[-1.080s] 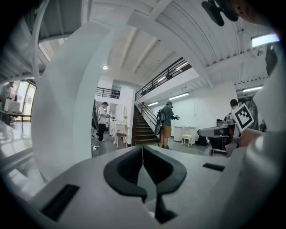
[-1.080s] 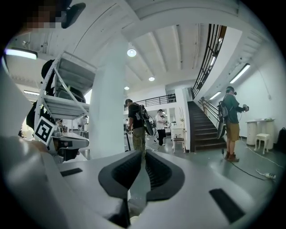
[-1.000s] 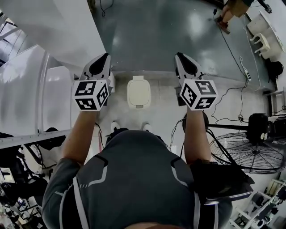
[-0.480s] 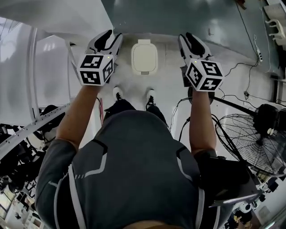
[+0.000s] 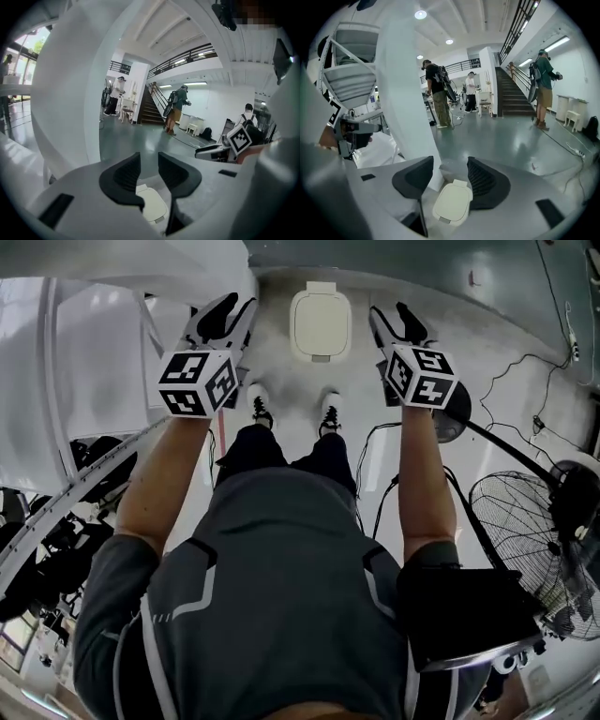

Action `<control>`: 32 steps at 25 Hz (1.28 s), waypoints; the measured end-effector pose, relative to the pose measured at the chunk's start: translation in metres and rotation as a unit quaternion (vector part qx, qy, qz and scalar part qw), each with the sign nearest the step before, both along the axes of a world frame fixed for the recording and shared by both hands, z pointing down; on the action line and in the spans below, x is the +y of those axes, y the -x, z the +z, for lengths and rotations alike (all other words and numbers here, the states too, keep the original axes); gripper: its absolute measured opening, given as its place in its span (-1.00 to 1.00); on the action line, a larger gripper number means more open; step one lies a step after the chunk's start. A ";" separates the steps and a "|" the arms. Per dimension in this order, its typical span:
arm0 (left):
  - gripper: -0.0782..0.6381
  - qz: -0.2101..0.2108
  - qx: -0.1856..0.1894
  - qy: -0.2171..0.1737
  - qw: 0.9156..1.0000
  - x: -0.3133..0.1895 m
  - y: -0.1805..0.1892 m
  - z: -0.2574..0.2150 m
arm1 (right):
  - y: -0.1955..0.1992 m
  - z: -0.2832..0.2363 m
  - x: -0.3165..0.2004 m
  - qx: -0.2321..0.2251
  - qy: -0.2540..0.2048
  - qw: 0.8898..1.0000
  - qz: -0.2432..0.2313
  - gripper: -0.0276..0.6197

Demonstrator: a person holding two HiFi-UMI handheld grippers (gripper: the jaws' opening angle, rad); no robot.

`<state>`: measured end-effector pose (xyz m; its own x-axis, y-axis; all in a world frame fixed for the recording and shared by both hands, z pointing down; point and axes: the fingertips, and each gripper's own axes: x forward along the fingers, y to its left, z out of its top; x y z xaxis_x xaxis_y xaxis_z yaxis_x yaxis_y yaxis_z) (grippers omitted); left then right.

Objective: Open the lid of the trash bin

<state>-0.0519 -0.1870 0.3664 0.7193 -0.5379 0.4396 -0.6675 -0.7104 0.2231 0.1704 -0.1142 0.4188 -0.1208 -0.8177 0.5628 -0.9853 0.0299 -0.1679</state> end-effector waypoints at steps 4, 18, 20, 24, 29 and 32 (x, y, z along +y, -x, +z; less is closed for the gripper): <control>-0.45 -0.002 -0.013 0.006 1.000 0.000 0.007 0.021 | 0.010 0.059 0.005 -0.002 0.048 0.999 -0.005 -0.12; -0.52 -0.005 -0.028 0.063 0.998 0.028 0.017 0.106 | 0.039 0.260 0.049 -0.014 0.196 0.980 -0.026 0.01; -0.55 -0.021 -0.030 0.072 0.997 0.029 0.022 0.117 | 0.046 0.288 0.055 -0.020 0.216 0.976 -0.036 0.01; -0.65 -0.032 -0.020 0.084 0.996 0.033 0.029 0.133 | 0.055 0.335 0.061 -0.020 0.244 0.969 -0.043 0.03; -0.70 -0.033 -0.018 0.087 0.996 0.036 0.032 0.151 | 0.064 0.384 0.067 -0.027 0.274 0.960 -0.048 0.06; -0.73 -0.033 -0.020 0.093 0.995 0.038 0.031 0.164 | 0.065 0.413 0.076 -0.032 0.294 0.954 -0.053 0.07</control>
